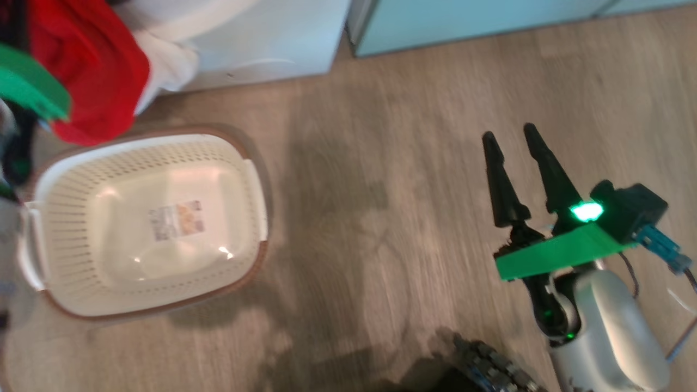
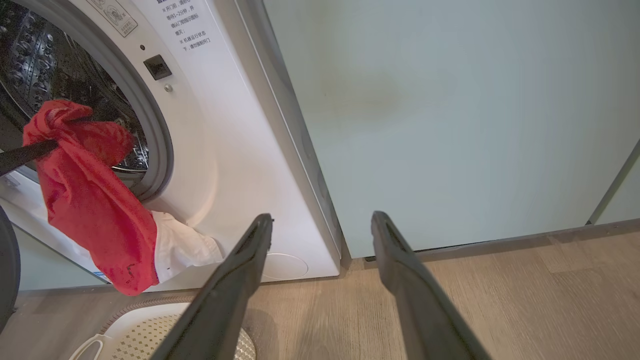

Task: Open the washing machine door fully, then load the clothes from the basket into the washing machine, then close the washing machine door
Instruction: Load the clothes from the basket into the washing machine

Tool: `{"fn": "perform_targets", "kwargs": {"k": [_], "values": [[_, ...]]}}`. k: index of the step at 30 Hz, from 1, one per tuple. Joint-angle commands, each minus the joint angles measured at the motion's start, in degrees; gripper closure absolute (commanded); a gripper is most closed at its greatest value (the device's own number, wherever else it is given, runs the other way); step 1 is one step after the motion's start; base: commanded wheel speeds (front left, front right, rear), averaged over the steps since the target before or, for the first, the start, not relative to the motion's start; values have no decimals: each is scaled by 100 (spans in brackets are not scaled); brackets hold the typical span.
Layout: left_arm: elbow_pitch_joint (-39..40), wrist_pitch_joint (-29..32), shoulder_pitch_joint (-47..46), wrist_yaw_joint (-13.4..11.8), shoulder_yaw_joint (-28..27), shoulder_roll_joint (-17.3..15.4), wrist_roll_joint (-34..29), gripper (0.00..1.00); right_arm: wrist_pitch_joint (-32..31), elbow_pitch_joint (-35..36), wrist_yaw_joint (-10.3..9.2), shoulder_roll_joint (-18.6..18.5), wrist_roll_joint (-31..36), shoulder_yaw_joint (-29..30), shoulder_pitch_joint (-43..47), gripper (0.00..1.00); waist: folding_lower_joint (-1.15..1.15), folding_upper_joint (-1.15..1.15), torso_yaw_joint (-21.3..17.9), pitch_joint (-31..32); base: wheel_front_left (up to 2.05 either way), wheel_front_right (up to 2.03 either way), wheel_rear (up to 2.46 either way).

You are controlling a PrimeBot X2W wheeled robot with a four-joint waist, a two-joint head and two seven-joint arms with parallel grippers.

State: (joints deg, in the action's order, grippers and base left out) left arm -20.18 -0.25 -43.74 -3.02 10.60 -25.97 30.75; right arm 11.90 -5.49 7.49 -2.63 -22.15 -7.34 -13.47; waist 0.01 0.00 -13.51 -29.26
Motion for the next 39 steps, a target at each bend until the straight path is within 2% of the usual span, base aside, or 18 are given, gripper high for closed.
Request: {"fn": "perform_targets", "kwargs": {"k": [1, 10, 15, 20, 25, 28, 34, 39], "values": [[11, 153, -451, 58, -291, -391, 44, 100, 118, 79, 0, -25, -94, -203, -129, 0, -1, 0, -358, -363, 0, 0, 0], [-815, 1261, -2107, 183, -341, -990, 118, 100, 301, -249, 0, -25, -397, -712, -528, 0, -1, 0, -945, -922, 0, 0, 0], [-1151, 1816, -2744, 212, -351, -1308, 138, 100, 307, -135, 0, -25, -591, -817, -602, 0, -1, 0, -1276, -1159, 0, 0, 0], [-1418, 2110, -3256, 184, -322, -1589, 40, 100, 308, -90, 0, -25, -711, -914, -581, 0, -1, 0, -1530, -1321, 0, 0, 0], [-1595, 1833, -3704, 181, -316, -1861, -166, 100, 309, -56, 0, -25, -773, -975, -548, 0, -1, 0, -1727, -1434, 0, 0, 0], [-1668, 1614, -3909, 176, -344, -1894, -207, 100, 309, -29, 0, -25, -796, -996, -554, 0, -1, 0, -1782, -1497, 0, 0, 0], [-1804, 642, -4415, 114, -417, -1852, -348, 100, 309, 63, 0, -25, -801, -1019, -558, 0, -1, 0, -1832, -1622, 0, 0, 0], [-2173, 382, -4508, 117, -357, -1707, -357, 100, 309, 70, 0, -25, -788, -1026, -597, 0, -1, 0, -1745, -1663, 0, 0, 0]]}}
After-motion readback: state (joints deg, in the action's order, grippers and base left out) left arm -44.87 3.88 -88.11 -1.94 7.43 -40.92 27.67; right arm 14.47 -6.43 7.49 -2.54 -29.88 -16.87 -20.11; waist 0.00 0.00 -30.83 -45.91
